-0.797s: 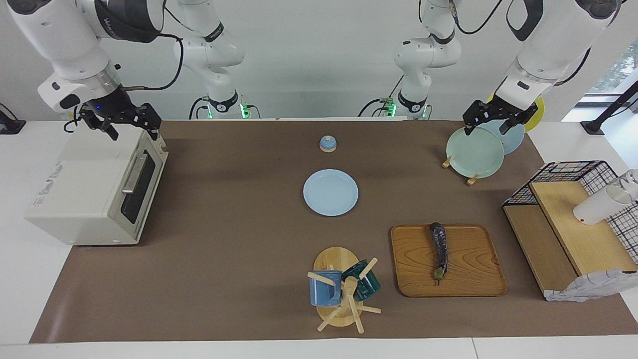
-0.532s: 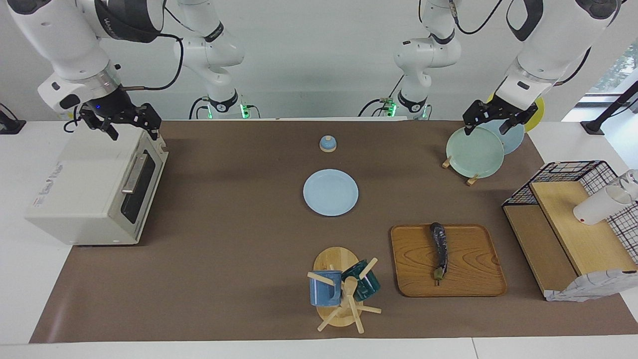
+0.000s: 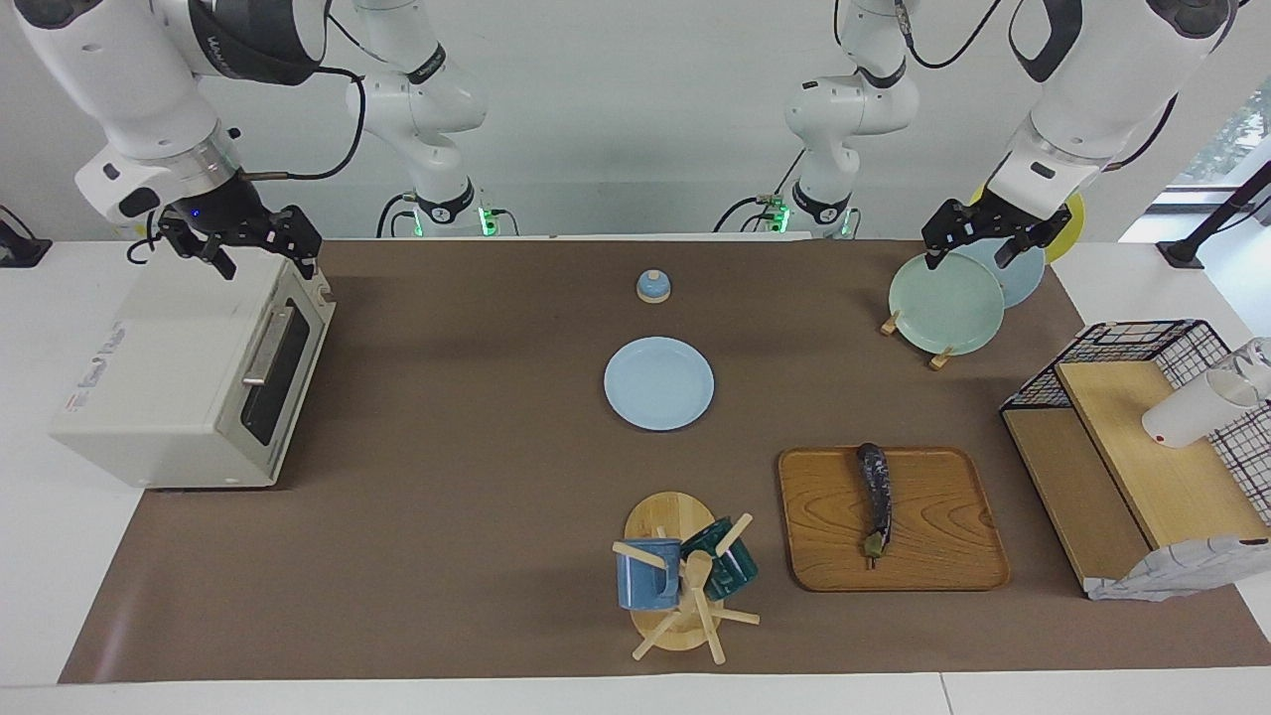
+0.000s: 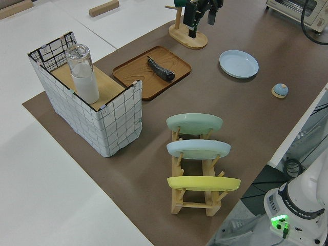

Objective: Put eggplant into oven

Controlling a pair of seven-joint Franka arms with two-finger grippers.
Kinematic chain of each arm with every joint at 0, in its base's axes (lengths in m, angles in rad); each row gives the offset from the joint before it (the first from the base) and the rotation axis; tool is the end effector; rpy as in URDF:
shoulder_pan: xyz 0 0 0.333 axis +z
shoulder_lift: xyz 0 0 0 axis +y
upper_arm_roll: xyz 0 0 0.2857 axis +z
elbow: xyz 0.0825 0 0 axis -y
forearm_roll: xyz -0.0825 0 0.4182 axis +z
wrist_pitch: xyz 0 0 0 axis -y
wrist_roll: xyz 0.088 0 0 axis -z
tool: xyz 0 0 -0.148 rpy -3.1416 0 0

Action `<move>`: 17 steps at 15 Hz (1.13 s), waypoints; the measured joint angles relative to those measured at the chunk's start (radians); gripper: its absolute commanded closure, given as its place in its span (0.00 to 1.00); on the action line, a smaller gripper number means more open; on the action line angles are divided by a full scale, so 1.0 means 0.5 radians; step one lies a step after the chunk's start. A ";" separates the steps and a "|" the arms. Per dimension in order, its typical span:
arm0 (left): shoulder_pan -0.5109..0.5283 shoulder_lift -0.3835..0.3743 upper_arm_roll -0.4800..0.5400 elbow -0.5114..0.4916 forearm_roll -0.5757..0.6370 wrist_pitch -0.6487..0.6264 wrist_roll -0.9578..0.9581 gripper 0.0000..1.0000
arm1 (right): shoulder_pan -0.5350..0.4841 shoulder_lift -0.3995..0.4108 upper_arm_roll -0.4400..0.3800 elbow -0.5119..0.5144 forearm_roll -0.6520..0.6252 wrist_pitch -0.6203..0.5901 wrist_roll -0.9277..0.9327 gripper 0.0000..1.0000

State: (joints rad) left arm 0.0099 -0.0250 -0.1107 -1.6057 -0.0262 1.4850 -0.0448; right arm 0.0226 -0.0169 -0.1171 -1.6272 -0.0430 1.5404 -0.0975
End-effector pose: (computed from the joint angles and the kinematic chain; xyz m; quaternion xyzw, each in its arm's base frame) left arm 0.5645 -0.0617 0.5433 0.9984 -0.0284 -0.0486 0.0082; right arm 0.5731 -0.0612 0.5322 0.9992 0.0016 -0.0368 0.0171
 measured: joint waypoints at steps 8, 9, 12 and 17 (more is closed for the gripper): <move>0.000 0.000 0.000 0.000 0.000 0.040 0.000 0.00 | 0.000 0.000 0.000 0.000 0.000 0.000 0.000 0.00; 0.000 0.000 0.000 -0.001 0.000 0.052 0.000 0.00 | 0.000 0.000 0.000 0.000 0.000 0.000 0.000 0.00; 0.000 0.000 -0.002 -0.003 0.000 0.072 0.000 0.00 | 0.000 0.000 0.000 0.000 0.000 0.000 0.000 0.00; -0.001 0.061 -0.008 -0.026 0.000 0.188 0.000 0.00 | 0.000 0.000 0.000 0.000 0.000 0.000 0.000 0.00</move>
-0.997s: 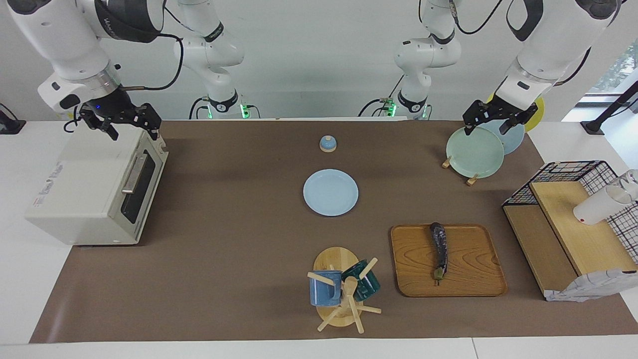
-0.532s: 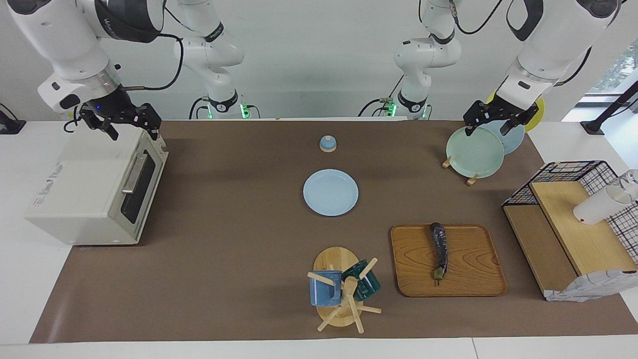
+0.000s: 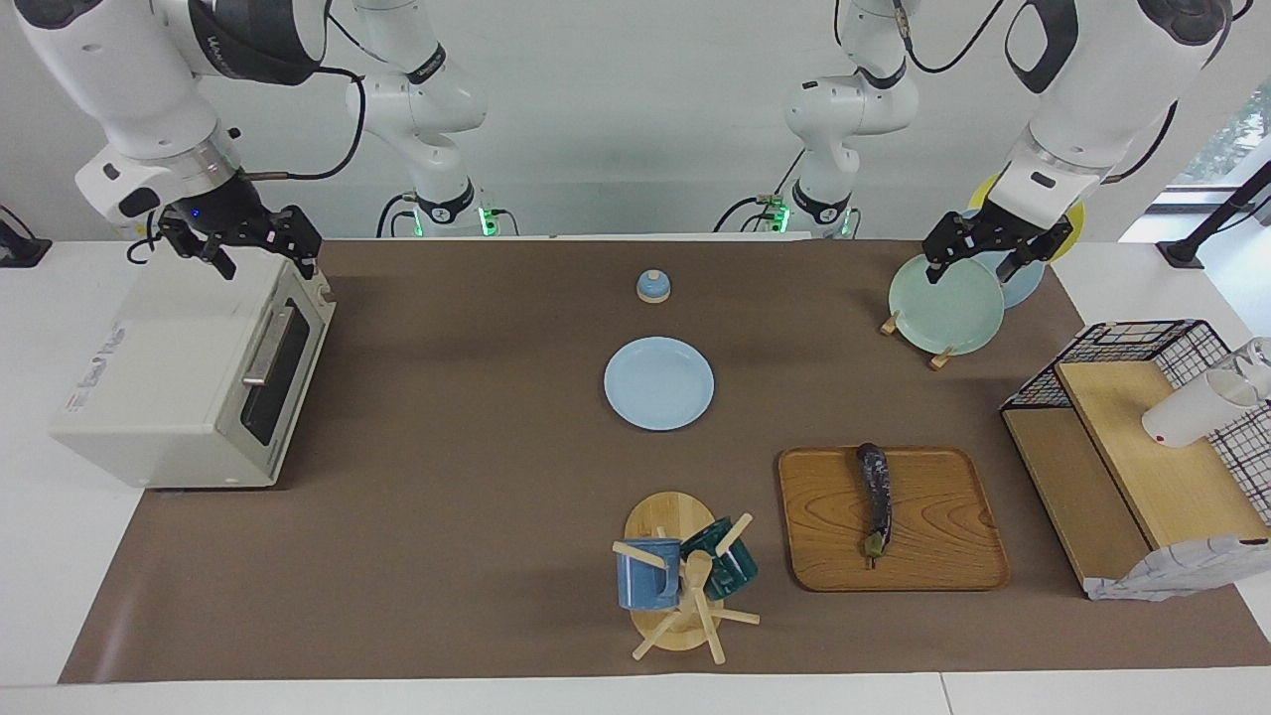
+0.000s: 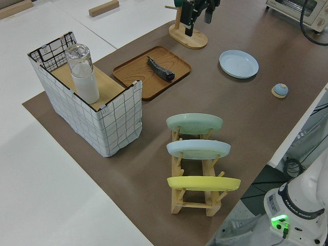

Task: Put eggplant into oven
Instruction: 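Reach the left gripper to the purple eggplant on the tray and grasp it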

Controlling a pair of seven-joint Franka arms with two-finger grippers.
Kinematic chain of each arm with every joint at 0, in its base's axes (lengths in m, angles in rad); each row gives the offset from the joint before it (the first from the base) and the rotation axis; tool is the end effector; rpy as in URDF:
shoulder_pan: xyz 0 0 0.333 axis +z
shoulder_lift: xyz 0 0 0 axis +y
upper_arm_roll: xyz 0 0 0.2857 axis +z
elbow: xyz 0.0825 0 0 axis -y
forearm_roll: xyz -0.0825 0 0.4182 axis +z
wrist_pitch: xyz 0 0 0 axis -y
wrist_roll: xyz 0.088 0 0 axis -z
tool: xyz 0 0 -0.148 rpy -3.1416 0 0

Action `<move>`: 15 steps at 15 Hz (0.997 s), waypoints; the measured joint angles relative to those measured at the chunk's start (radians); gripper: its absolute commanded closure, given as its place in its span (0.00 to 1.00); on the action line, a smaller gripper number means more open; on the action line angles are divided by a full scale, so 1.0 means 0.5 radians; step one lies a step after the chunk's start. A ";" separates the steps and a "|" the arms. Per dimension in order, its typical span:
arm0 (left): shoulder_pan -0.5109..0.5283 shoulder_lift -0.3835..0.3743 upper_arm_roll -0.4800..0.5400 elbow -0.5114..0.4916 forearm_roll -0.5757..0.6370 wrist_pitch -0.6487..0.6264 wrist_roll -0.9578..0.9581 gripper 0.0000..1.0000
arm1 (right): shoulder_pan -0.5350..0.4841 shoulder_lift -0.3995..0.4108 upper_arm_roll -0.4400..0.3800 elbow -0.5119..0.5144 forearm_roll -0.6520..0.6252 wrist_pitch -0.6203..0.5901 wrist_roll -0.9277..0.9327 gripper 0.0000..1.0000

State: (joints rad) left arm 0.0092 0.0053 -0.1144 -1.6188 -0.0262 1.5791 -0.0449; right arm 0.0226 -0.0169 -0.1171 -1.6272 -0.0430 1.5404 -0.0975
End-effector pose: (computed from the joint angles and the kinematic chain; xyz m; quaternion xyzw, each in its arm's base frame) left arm 0.5836 -0.0654 0.5266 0.9992 -0.0297 -0.0234 0.0117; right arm 0.5731 -0.0612 0.5322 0.9992 0.0016 -0.0368 0.0171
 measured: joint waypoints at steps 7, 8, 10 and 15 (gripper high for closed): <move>-0.010 0.247 -0.022 0.003 -0.002 0.214 0.000 0.00 | 0.000 0.000 0.000 0.000 0.000 0.000 0.000 0.00; -0.012 0.297 -0.028 0.003 -0.002 0.271 0.000 0.00 | 0.000 0.000 0.000 0.000 0.000 0.000 0.000 0.00; -0.022 0.399 -0.034 0.003 -0.002 0.386 0.000 0.00 | 0.000 0.000 0.000 0.000 0.000 0.000 0.000 0.00; -0.041 0.625 -0.034 0.004 -0.002 0.624 0.003 0.00 | 0.000 0.000 0.000 0.000 0.000 -0.003 -0.016 0.03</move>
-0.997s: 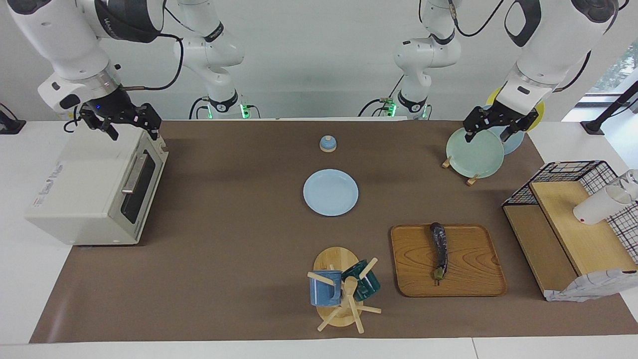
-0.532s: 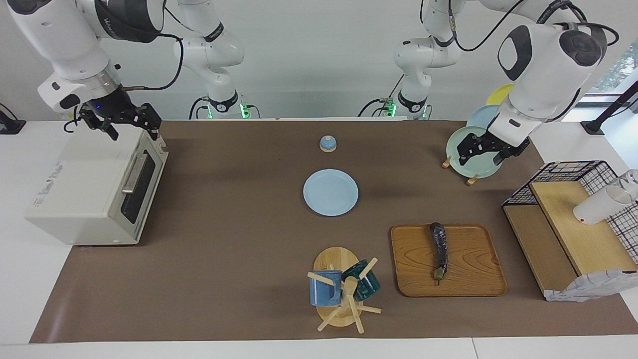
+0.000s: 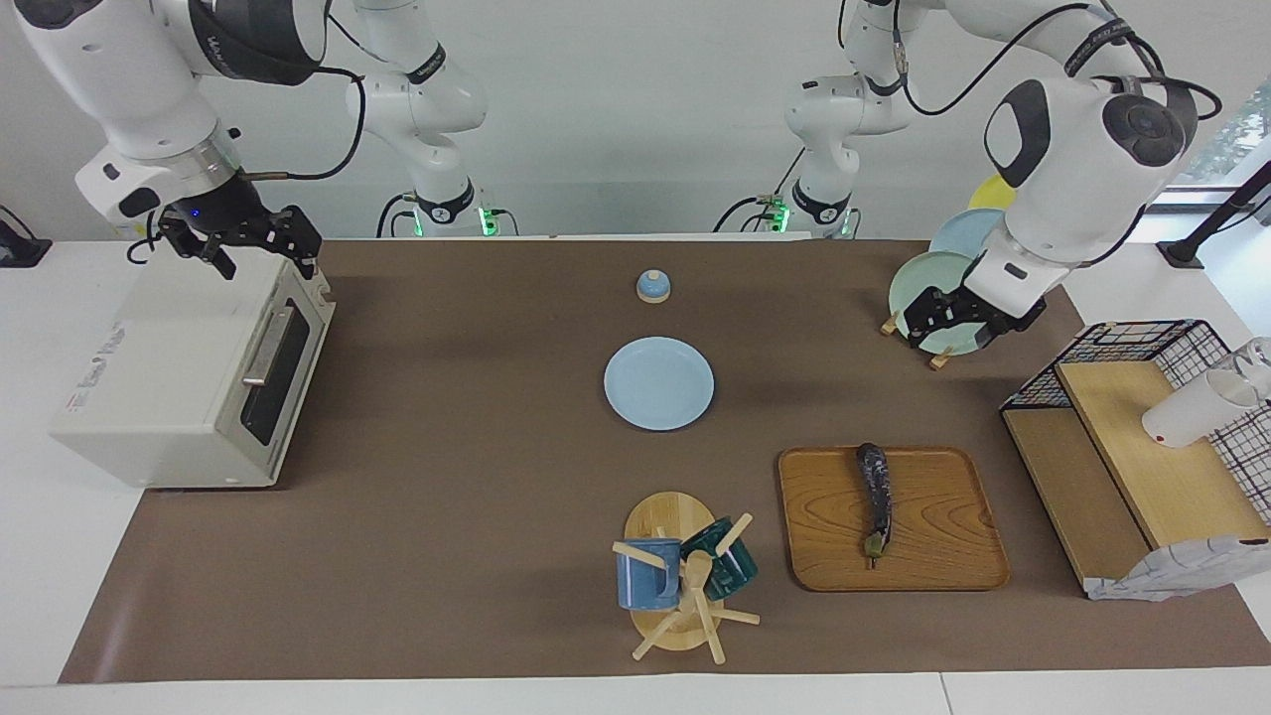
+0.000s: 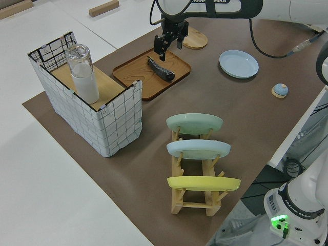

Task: Put eggplant into oven
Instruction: 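Reach the left gripper to the purple eggplant on the tray and grasp it, then lift the eggplant with the left gripper while the right gripper opens the oven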

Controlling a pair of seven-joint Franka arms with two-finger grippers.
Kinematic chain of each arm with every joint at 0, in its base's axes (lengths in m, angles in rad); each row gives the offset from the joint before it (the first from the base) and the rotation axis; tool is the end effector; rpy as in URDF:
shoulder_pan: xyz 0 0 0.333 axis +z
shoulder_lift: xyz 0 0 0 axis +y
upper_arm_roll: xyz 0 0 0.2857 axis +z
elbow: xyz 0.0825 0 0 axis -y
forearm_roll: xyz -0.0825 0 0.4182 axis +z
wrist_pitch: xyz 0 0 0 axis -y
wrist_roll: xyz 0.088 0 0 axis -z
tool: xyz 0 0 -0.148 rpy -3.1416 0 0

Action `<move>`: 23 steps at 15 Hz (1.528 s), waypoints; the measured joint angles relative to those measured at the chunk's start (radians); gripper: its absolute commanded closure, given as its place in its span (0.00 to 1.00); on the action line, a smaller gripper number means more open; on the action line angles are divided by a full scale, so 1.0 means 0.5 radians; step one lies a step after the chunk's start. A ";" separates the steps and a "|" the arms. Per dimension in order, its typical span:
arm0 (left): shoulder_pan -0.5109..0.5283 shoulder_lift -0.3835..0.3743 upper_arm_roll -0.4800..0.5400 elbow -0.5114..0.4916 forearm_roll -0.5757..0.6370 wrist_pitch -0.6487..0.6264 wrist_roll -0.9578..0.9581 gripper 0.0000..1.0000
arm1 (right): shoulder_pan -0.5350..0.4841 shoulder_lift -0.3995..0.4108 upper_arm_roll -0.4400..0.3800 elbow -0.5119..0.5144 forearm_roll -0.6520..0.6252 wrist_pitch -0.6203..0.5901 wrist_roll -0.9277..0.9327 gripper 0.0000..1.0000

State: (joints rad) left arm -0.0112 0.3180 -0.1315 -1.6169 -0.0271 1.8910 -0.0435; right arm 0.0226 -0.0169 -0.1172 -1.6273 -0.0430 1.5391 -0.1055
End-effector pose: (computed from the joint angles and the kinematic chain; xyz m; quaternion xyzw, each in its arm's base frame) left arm 0.6628 -0.0929 0.3569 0.9983 -0.0422 -0.0237 0.0313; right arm 0.5728 -0.0612 0.5321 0.9991 0.0056 -0.0376 0.0168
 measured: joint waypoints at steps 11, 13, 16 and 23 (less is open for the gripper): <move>-0.086 0.363 0.003 -0.019 0.053 0.511 0.064 0.00 | -0.008 -0.047 -0.016 -0.407 -0.092 0.467 -0.006 1.00; -0.086 0.386 0.003 -0.057 0.060 0.601 0.067 0.00 | -0.012 -0.043 -0.019 -0.485 -0.162 0.538 -0.006 1.00; -0.086 0.395 0.003 -0.136 0.063 0.699 0.072 0.00 | -0.042 -0.032 -0.021 -0.599 -0.264 0.617 -0.006 1.00; -0.086 0.394 0.003 -0.168 0.064 0.717 0.077 0.00 | -0.081 -0.021 -0.021 -0.729 -0.370 0.710 -0.006 1.00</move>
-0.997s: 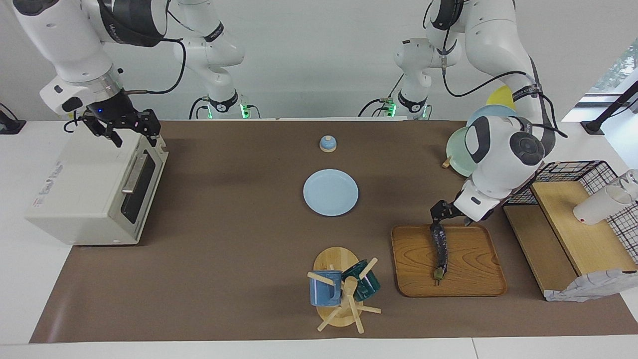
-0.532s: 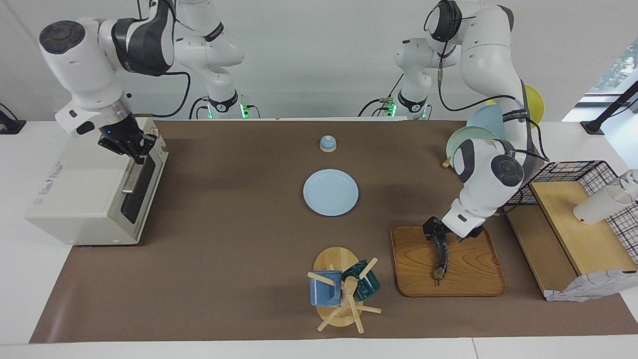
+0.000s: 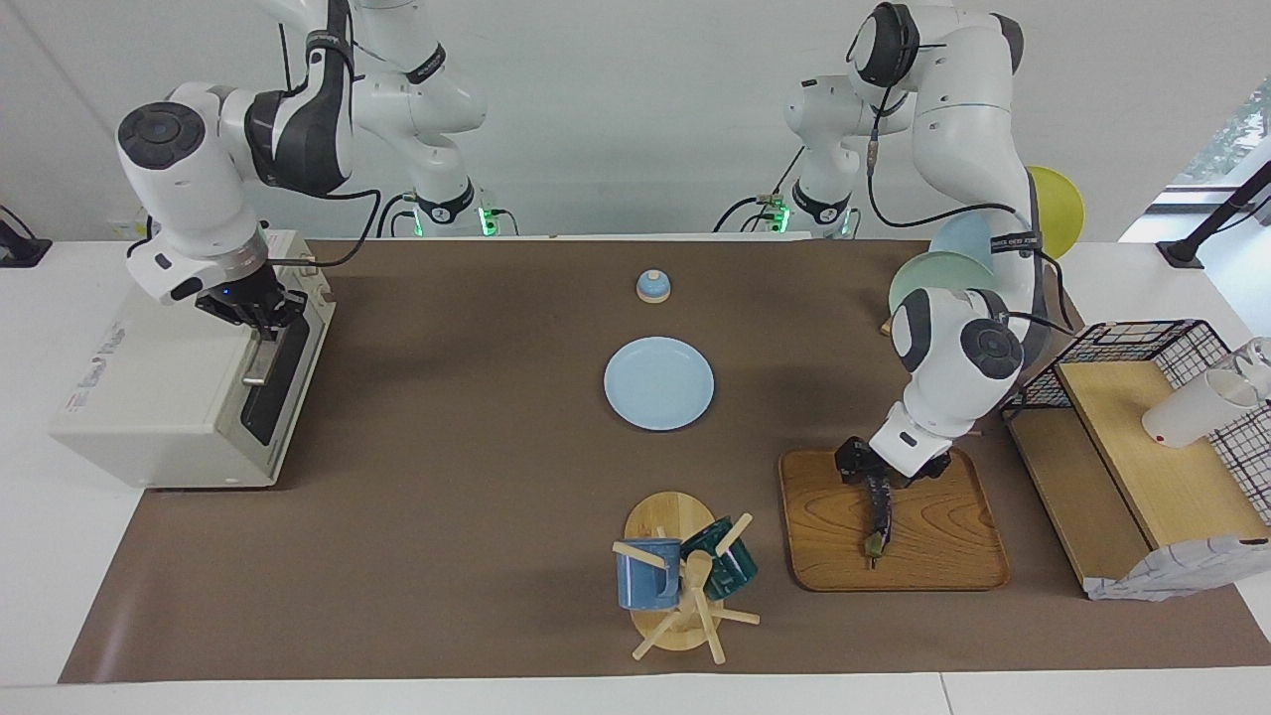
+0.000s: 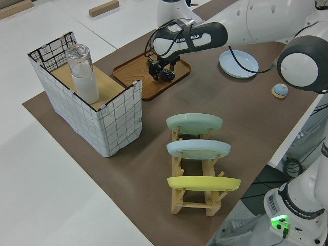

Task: Put eggplant into oven
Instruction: 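Lift the eggplant with the left gripper while the right gripper opens the oven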

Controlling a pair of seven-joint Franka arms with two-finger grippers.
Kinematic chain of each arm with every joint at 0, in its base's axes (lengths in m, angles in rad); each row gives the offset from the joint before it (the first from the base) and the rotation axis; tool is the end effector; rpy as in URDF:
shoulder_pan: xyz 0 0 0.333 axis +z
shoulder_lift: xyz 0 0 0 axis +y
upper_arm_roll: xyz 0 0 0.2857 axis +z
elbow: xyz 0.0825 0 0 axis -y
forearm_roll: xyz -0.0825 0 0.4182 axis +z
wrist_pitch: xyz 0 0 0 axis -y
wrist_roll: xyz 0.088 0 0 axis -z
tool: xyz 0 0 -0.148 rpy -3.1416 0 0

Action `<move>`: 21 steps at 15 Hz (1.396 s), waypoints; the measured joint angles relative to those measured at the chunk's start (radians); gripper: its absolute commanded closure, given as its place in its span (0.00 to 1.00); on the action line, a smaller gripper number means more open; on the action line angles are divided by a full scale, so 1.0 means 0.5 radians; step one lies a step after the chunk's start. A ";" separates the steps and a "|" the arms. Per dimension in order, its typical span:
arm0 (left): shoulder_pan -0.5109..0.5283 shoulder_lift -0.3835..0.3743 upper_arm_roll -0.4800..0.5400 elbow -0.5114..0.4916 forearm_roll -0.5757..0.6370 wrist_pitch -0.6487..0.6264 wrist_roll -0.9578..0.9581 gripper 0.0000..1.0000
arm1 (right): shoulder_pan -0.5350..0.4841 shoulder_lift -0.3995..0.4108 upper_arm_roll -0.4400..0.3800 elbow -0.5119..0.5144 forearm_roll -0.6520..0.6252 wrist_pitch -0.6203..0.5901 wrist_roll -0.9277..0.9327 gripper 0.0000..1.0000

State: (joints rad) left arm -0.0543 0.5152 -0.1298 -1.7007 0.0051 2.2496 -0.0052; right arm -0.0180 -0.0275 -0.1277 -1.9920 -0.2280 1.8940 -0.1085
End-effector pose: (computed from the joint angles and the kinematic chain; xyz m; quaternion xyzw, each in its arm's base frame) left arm 0.6788 -0.1222 0.2132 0.9960 -0.0819 0.0161 0.0314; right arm 0.5612 -0.1082 0.3853 0.9936 0.0215 -0.0481 0.0995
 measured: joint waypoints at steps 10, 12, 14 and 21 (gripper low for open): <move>-0.001 -0.002 0.000 0.000 0.005 0.000 0.003 1.00 | 0.094 -0.036 0.033 -0.128 0.127 0.132 0.090 1.00; -0.017 -0.007 -0.002 0.005 0.008 0.000 0.005 1.00 | 0.135 -0.015 0.042 -0.172 0.206 0.191 0.130 1.00; -0.039 -0.008 -0.002 0.011 0.008 0.000 0.005 1.00 | 0.170 0.029 0.056 -0.230 0.290 0.292 0.189 1.00; -0.050 -0.211 -0.011 0.054 0.008 -0.270 0.004 1.00 | 0.244 0.320 0.066 -0.375 0.499 0.775 0.220 1.00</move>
State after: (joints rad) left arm -0.0793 0.4099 -0.1355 -1.6737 0.0090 2.1146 -0.0034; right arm 0.1040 0.1323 -0.0947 -2.1792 0.0215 2.2815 0.0016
